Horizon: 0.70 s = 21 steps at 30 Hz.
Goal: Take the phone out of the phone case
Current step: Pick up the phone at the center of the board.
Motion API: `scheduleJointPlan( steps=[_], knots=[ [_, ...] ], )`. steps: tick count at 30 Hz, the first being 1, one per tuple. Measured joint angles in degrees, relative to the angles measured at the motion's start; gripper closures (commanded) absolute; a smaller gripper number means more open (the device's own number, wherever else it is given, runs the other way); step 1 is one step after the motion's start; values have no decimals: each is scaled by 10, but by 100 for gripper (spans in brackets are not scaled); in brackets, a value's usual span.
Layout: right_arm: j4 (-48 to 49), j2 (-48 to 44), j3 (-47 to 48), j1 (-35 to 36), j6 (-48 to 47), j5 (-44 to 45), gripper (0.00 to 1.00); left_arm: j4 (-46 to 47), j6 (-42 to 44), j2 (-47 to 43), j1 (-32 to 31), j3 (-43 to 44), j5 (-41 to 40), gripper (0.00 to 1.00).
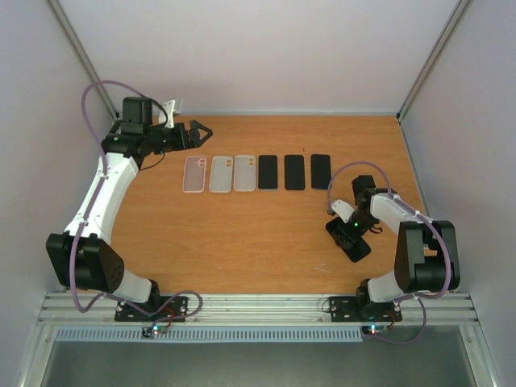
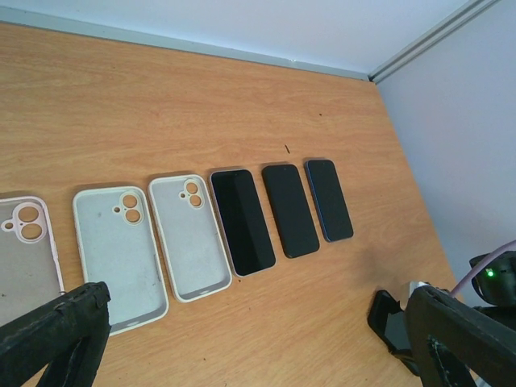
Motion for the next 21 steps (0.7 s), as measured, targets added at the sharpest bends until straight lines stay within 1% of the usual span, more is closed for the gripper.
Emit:
scheduleJointPlan(
  steps=[6,11,14,16,21],
  knots=[
    [5,-7,-12,4,-10,12,10,0,1,0,0,0,-3,1],
    [5,-2,-8,6,-6,23,26,0,2,0,0,0,-7,1],
    [1,-1,0,5,-1,22,33,0,4,0,0,0,-10,1],
    [-7,0,10,5,-1,21,36,0,4,0,0,0,-12,1],
    [-38,21,40,5,-11,30,37,0,7,0,0,-1,-14,1]
  ],
)
